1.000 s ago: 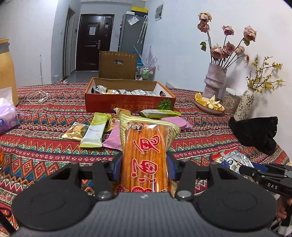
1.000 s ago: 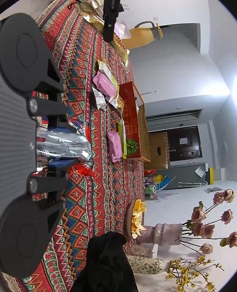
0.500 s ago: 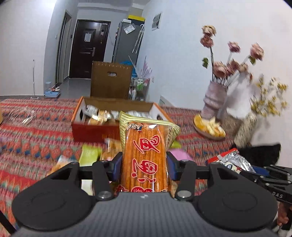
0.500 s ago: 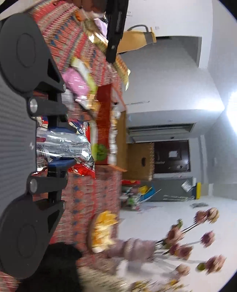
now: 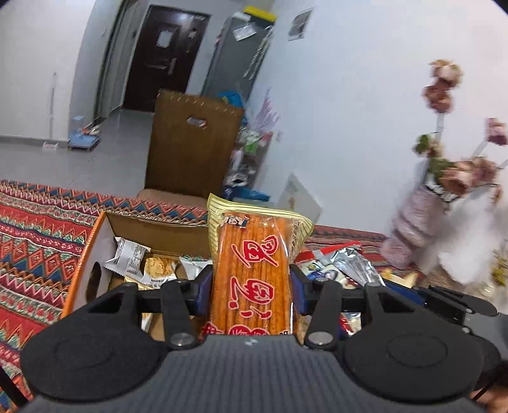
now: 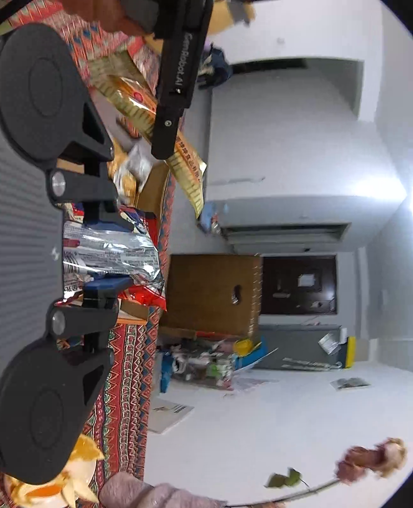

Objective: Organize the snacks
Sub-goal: 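Carry both packets into the orange box and open both grippers, then move both tools back over the snack pile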

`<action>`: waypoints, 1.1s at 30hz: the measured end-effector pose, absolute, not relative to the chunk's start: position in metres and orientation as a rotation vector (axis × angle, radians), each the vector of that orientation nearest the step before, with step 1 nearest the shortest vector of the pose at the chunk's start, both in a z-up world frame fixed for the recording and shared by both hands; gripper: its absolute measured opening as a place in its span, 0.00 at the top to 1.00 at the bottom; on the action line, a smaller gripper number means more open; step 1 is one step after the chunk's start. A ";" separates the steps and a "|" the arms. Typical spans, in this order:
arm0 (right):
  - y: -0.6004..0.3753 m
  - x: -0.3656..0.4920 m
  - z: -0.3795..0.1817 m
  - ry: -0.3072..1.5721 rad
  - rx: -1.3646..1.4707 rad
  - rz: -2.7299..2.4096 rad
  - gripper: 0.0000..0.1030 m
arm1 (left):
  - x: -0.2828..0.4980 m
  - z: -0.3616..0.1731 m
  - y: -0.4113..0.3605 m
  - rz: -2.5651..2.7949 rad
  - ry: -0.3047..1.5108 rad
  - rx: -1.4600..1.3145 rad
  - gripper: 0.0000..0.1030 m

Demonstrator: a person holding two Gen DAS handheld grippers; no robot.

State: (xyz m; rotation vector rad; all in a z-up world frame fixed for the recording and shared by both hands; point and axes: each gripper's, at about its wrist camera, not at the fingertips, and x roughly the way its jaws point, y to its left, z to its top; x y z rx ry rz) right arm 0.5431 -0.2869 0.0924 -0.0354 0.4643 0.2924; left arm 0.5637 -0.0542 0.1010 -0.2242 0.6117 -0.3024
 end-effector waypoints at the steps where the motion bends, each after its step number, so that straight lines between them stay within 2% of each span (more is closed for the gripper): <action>1: -0.283 0.556 0.086 0.481 -0.038 0.274 0.73 | 0.575 0.094 -0.057 -0.284 0.629 -0.226 0.52; 6: -0.265 0.600 0.046 0.569 -0.049 0.196 0.73 | 0.623 0.053 -0.067 -0.255 0.707 -0.291 0.52; 12: -0.240 0.605 0.010 0.604 -0.184 0.107 0.70 | 0.642 0.006 -0.080 -0.211 0.793 -0.320 0.51; 14: -0.231 0.600 0.008 0.607 -0.221 0.115 0.69 | 0.641 -0.002 -0.084 -0.197 0.807 -0.335 0.44; 16: -0.227 0.592 0.013 0.598 -0.234 0.123 0.60 | 0.639 -0.003 -0.085 -0.225 0.809 -0.323 0.39; 19: -0.230 0.578 0.029 0.568 -0.237 0.126 0.48 | 0.632 0.009 -0.082 -0.253 0.783 -0.318 0.35; 29: -0.275 0.522 0.110 0.456 -0.200 0.127 0.46 | 0.556 0.107 -0.058 -0.258 0.635 -0.168 0.22; 33: -0.288 0.479 0.137 0.416 -0.203 0.142 0.36 | 0.496 0.145 -0.049 -0.276 0.535 -0.079 0.13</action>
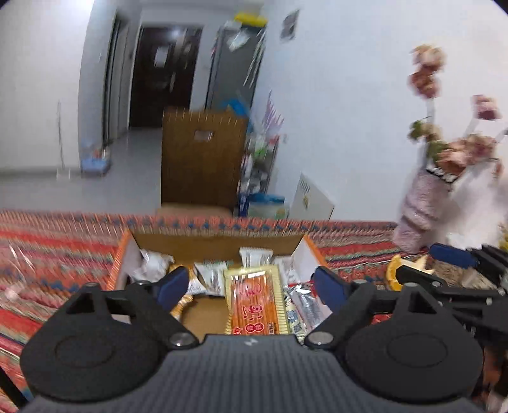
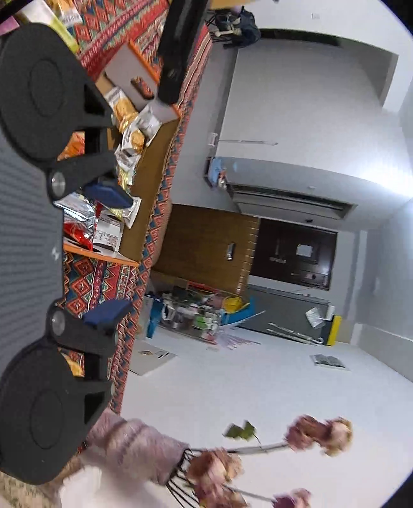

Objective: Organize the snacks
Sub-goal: 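Move both tools back over the snack pile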

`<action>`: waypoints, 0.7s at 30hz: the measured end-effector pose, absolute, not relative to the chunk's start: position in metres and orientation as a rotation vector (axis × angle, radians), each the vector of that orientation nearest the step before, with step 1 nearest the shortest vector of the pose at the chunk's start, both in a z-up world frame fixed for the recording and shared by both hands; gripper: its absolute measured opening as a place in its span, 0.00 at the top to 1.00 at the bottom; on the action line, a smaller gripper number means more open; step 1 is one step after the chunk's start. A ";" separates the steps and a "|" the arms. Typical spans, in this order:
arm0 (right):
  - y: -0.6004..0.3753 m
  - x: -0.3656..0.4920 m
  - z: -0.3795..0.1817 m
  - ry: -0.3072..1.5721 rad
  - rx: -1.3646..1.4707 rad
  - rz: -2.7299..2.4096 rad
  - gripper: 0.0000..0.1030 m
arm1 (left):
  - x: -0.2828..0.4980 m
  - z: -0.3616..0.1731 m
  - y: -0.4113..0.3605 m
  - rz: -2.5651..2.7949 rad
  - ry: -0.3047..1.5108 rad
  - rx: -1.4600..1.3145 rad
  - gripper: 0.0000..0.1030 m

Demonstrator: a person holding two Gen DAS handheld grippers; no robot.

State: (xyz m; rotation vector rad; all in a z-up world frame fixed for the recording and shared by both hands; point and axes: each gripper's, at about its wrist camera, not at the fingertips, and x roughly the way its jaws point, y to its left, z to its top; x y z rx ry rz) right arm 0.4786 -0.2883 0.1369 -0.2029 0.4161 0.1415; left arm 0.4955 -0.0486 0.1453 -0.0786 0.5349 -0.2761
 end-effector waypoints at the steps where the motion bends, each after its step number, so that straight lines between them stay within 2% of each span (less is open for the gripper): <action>1: -0.293 0.466 0.142 0.404 -0.203 0.148 0.34 | 0.475 0.155 -0.046 -0.287 0.502 -0.054 0.10; 5: -0.307 0.411 0.162 0.344 -0.193 0.157 0.23 | 0.400 0.180 -0.031 -0.284 0.418 -0.019 0.05; 8: -0.318 0.366 0.174 0.301 -0.170 0.160 0.21 | 0.340 0.182 -0.018 -0.269 0.367 -0.010 0.02; 11: -0.329 0.318 0.177 0.261 -0.155 0.161 0.13 | 0.279 0.176 -0.004 -0.259 0.323 0.002 0.00; 15: -0.333 0.253 0.167 0.214 -0.153 0.200 0.10 | 0.210 0.156 0.012 -0.228 0.258 0.040 0.00; 17: -0.333 0.224 0.157 0.206 -0.146 0.228 0.05 | 0.179 0.139 0.016 -0.196 0.239 0.071 0.00; 21: -0.326 0.177 0.123 0.208 -0.119 0.265 0.02 | 0.138 0.105 0.024 -0.115 0.262 0.060 0.00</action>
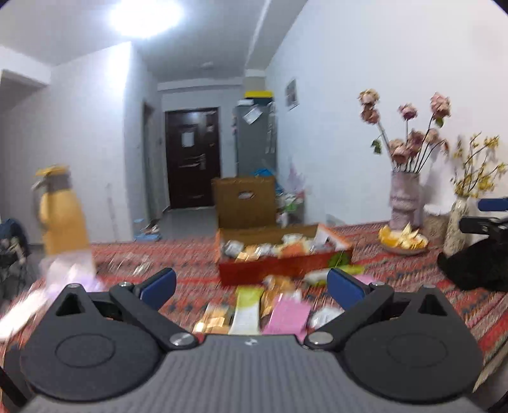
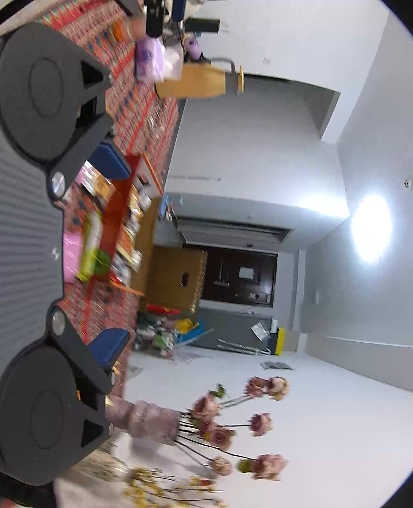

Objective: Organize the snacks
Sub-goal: 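Move both tools back over the snack pile, then grasp a seed-cookie packet with the left gripper while the right gripper grasps a white packet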

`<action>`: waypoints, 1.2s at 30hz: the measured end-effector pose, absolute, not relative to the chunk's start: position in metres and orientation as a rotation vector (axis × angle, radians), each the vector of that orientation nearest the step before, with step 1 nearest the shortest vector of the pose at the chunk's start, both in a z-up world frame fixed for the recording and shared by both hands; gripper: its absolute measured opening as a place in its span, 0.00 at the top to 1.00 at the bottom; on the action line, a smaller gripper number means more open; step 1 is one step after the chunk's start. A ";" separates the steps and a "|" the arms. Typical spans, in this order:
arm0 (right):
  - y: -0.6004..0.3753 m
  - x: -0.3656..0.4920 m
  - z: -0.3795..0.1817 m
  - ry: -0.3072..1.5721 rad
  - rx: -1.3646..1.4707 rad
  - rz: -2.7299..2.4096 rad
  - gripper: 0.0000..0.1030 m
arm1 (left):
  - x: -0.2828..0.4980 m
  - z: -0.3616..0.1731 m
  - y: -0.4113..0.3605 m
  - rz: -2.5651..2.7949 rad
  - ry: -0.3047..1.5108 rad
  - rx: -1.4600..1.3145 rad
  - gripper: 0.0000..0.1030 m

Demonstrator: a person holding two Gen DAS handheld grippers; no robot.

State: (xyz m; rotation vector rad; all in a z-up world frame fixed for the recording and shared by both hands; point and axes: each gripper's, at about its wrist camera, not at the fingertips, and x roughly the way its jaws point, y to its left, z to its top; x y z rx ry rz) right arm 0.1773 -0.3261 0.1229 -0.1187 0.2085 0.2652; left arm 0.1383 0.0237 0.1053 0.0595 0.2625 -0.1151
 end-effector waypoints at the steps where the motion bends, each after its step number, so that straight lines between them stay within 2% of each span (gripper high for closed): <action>1: -0.324 0.168 0.112 0.217 -0.110 0.267 0.02 | 0.129 0.096 0.026 -0.100 0.277 0.048 0.00; 7: -0.311 0.139 0.046 0.388 -0.039 0.282 0.02 | 0.114 0.047 0.043 -0.037 0.434 -0.015 0.00; 10: -0.301 0.132 0.024 0.468 -0.061 0.265 0.02 | 0.115 0.039 0.051 -0.009 0.460 -0.023 0.00; 17: -0.292 0.143 0.036 0.459 -0.100 0.274 0.04 | 0.139 0.035 0.062 0.003 0.467 -0.068 0.00; 22: -0.273 0.175 0.039 0.486 -0.113 0.303 0.15 | 0.163 0.026 0.070 0.025 0.486 -0.124 0.01; 28: -0.230 0.230 0.027 0.567 -0.198 0.356 0.26 | 0.189 0.015 0.092 0.035 0.499 -0.146 0.15; 36: -0.194 0.317 0.000 0.616 -0.188 0.410 0.32 | 0.284 0.018 0.091 -0.025 0.545 -0.012 0.19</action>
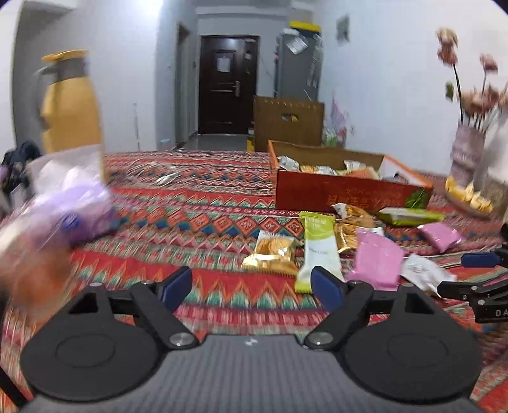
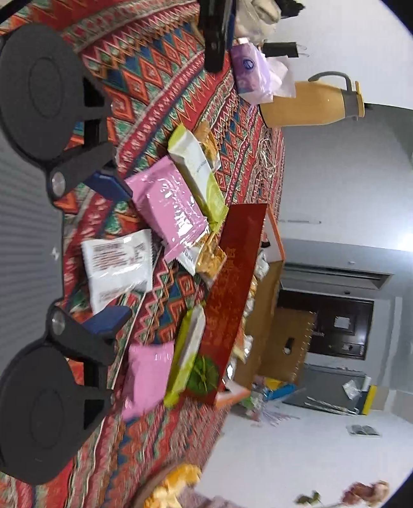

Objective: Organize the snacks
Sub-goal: 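Grasp a seed-cookie packet with the left gripper while the right gripper grasps a white packet, then lower both packets into the orange box and open both grippers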

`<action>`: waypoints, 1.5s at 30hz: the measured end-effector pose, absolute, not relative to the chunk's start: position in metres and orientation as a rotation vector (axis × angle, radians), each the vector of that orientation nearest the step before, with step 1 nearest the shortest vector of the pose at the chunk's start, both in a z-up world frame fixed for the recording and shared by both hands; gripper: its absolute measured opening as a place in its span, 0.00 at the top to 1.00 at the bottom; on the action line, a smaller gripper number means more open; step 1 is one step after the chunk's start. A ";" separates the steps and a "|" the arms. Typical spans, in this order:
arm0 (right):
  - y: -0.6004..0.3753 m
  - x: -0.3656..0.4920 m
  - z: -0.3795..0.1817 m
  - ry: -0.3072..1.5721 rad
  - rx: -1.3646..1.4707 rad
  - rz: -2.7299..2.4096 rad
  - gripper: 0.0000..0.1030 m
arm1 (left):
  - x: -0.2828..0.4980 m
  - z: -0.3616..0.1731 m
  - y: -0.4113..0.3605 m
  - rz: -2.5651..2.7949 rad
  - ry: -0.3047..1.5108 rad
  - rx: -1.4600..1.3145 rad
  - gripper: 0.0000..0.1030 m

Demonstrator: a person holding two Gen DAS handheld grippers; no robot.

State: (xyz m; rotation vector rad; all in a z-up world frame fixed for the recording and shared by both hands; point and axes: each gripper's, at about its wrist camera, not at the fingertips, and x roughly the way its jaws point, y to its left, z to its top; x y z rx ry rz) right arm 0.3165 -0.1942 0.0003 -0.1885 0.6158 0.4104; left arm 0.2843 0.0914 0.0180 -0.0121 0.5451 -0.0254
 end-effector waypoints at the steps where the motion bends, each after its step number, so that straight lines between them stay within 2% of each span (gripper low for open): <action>1: -0.192 0.324 -0.004 0.630 -0.185 0.417 0.34 | 0.299 0.016 0.089 -0.044 0.551 0.007 0.19; 3: -0.188 0.337 -0.013 0.654 -0.189 0.426 0.39 | 0.324 0.012 0.086 -0.065 0.562 0.021 0.19; 6: -0.187 0.347 -0.017 0.646 -0.183 0.439 0.40 | 0.359 0.002 0.084 -0.089 0.614 0.024 0.19; 9: -0.191 0.354 -0.018 0.633 -0.182 0.432 0.54 | 0.387 -0.012 0.084 -0.100 0.679 0.008 0.21; 11: -0.195 0.357 -0.018 0.628 -0.173 0.424 0.54 | 0.397 -0.020 0.083 -0.115 0.713 -0.003 0.25; 12: -0.198 0.358 -0.017 0.625 -0.167 0.426 0.54 | 0.400 -0.023 0.082 -0.123 0.716 -0.002 0.26; 13: -0.200 0.359 -0.015 0.623 -0.170 0.435 0.52 | 0.402 -0.026 0.081 -0.131 0.724 0.004 0.35; 14: -0.201 0.361 -0.014 0.619 -0.178 0.445 0.49 | 0.404 -0.028 0.079 -0.136 0.734 0.009 0.51; 15: -0.201 0.363 -0.013 0.613 -0.186 0.450 0.42 | 0.403 -0.029 0.077 -0.125 0.717 0.028 0.57; 16: -0.201 0.365 -0.012 0.607 -0.190 0.451 0.35 | 0.404 -0.028 0.076 -0.117 0.720 0.034 0.58; 17: -0.201 0.368 -0.013 0.603 -0.195 0.454 0.33 | 0.403 -0.027 0.076 -0.113 0.728 0.021 0.59; 18: -0.201 0.371 -0.015 0.610 -0.204 0.459 0.29 | 0.402 -0.025 0.077 -0.114 0.732 0.006 0.59; 21: -0.202 0.383 -0.026 0.655 -0.218 0.482 0.34 | 0.391 -0.015 0.077 -0.083 0.705 -0.002 0.60; 23: -0.208 0.384 -0.027 0.665 -0.160 0.502 0.45 | 0.379 -0.007 0.079 -0.068 0.689 -0.017 0.60; 24: -0.211 0.383 -0.026 0.667 -0.138 0.511 0.55 | 0.372 -0.003 0.079 -0.064 0.684 -0.025 0.60; 28: -0.219 0.365 -0.027 0.657 -0.106 0.499 0.60 | 0.333 0.009 0.072 -0.049 0.664 -0.053 0.60; 36: -0.260 0.275 -0.021 0.647 -0.064 0.399 0.61 | 0.246 0.016 0.038 -0.123 0.679 -0.170 0.60; 45: -0.304 0.179 -0.002 0.582 -0.007 0.306 0.61 | 0.181 0.025 -0.002 -0.218 0.662 -0.123 0.60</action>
